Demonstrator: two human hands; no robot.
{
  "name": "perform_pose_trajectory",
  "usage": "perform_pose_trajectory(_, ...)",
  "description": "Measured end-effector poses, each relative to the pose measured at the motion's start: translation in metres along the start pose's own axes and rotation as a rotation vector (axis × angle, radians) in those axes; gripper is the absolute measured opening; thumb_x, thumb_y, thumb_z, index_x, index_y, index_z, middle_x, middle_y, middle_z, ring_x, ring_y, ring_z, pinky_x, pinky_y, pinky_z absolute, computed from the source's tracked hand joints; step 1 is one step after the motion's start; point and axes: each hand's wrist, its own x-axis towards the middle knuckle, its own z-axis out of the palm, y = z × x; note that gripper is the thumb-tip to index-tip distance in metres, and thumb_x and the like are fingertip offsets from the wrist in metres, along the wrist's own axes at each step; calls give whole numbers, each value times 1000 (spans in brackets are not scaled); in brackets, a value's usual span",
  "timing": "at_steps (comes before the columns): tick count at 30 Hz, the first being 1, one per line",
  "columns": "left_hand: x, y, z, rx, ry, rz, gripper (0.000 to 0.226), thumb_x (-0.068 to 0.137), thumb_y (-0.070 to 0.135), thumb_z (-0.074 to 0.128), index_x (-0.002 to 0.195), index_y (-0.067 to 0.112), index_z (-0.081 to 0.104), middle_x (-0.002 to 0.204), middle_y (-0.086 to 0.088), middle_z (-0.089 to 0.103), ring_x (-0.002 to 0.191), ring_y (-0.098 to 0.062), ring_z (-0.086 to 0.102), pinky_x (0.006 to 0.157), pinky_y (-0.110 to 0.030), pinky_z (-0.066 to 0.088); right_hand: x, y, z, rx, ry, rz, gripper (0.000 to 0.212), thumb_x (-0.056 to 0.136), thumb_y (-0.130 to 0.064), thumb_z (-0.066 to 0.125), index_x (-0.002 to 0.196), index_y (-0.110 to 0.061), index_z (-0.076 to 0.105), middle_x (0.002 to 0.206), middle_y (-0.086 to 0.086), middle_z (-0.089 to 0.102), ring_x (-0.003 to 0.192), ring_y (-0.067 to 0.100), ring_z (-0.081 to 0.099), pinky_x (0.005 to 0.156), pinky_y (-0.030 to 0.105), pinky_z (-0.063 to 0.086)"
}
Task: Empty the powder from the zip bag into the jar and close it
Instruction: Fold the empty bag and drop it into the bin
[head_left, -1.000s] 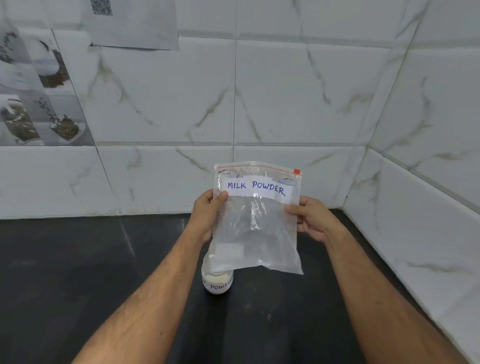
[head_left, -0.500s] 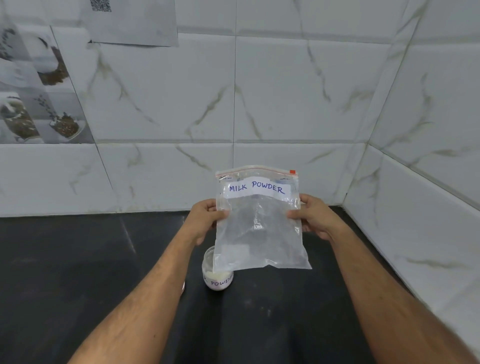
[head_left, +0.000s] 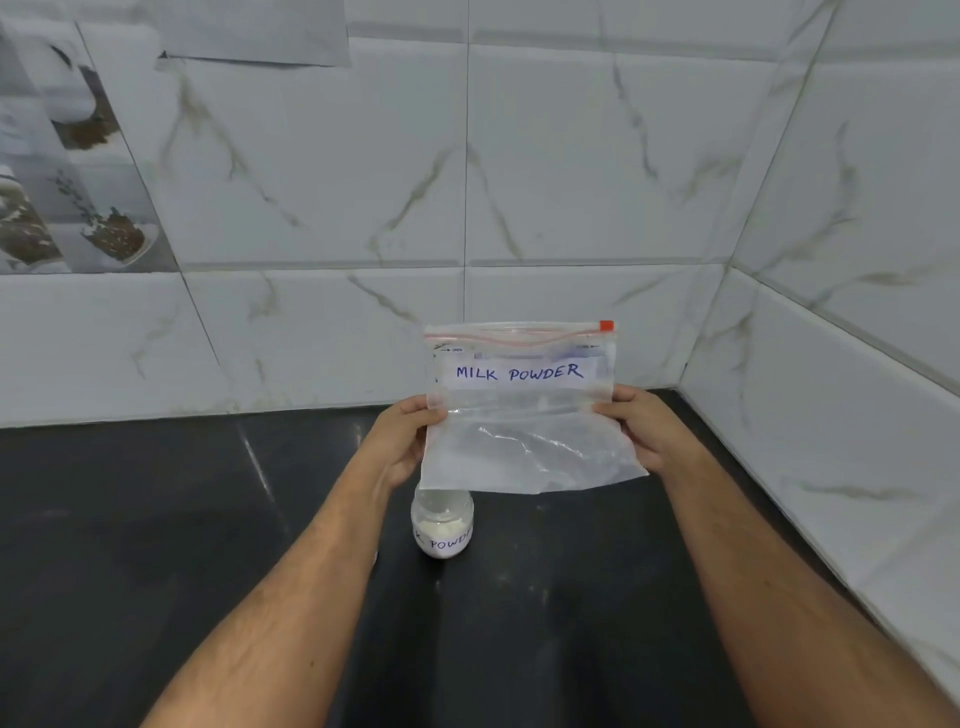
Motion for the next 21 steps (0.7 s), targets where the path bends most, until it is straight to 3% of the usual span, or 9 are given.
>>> perform_pose_trajectory(2,-3,-3,5,1,-24,-75,25,95,0,53,116,0,65,107,-18,70,87,-27,66,83,-41,56,-5,4,3,45,29,2,29,92,10,53,118,6,65,102,19,75,85,28,75,68,35,62)
perform_pose_trajectory(6,-11,-12,14,31,-26,-244,19,92,9,61,108,2,70,111,-20,69,93,-33,68,92,-53,54,-21,7,3,118,102,71,13,91,2,61,101,0,69,97,22,71,88,33,71,64,36,63)
perform_pose_trajectory(9,-11,-19,23,-4,-26,-335,30,98,26,55,116,7,70,117,-19,71,103,-37,70,94,-59,52,-29,13,-7,116,163,59,14,91,4,58,92,-4,70,94,20,68,82,30,70,58,33,61)
perform_pose_trajectory(12,-16,-25,32,-113,-100,-421,80,94,72,26,110,8,72,116,-19,72,108,-36,68,99,-50,51,-37,20,-18,116,247,17,24,91,12,52,85,-4,68,93,19,67,75,27,70,57,31,60)
perform_pose_trajectory(15,-27,-30,47,-88,-219,-511,107,75,91,28,117,1,67,117,-21,71,109,-36,68,91,-48,54,-52,31,-41,137,325,6,27,89,13,51,80,-6,68,94,19,67,72,26,71,56,31,59)
perform_pose_trajectory(17,-34,-36,56,-24,-259,-531,91,80,80,49,121,1,63,117,-21,71,106,-36,70,86,-48,57,-67,38,-56,138,348,-1,26,90,12,51,81,-6,68,96,20,68,73,26,72,56,30,59)
perform_pose_trajectory(18,-35,-40,60,28,-274,-521,74,86,65,59,126,2,61,117,-19,71,105,-35,70,84,-47,58,-76,40,-62,125,351,-9,25,90,12,51,83,-5,68,95,19,68,72,24,72,56,29,59)
perform_pose_trajectory(21,-46,-51,76,165,-329,-461,39,96,14,57,133,3,58,109,-13,74,92,-26,72,77,-39,62,-102,44,-80,127,366,-33,17,90,7,55,92,-3,69,97,19,69,71,20,72,61,28,59)
